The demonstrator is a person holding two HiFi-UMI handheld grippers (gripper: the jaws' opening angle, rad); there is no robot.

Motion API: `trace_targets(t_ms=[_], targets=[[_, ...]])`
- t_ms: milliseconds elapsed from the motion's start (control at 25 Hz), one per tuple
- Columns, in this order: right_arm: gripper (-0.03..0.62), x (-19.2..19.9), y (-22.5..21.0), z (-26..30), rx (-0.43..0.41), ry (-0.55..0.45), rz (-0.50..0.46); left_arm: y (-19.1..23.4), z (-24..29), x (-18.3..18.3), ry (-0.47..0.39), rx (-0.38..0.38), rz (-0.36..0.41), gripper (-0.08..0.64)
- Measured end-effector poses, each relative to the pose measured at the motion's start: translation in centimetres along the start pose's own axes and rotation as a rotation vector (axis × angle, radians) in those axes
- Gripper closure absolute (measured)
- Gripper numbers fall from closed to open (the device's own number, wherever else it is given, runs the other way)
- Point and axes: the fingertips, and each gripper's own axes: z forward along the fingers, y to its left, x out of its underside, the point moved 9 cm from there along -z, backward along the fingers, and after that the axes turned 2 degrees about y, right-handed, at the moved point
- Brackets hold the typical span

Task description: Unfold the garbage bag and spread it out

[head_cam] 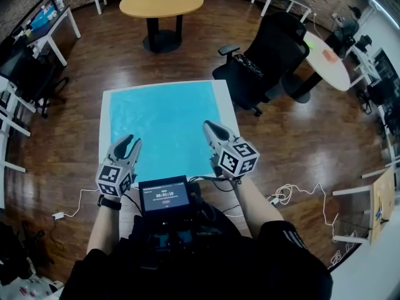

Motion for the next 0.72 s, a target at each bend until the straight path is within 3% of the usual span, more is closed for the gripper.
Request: trace_targets(t_ms=[720], targets=[[0.575, -2.0, 1.2, -2.4, -0.037, -0.076, -0.017, -1.9, -1.0, -0.1, -0.024, -0.025, 0.005, 0.454]])
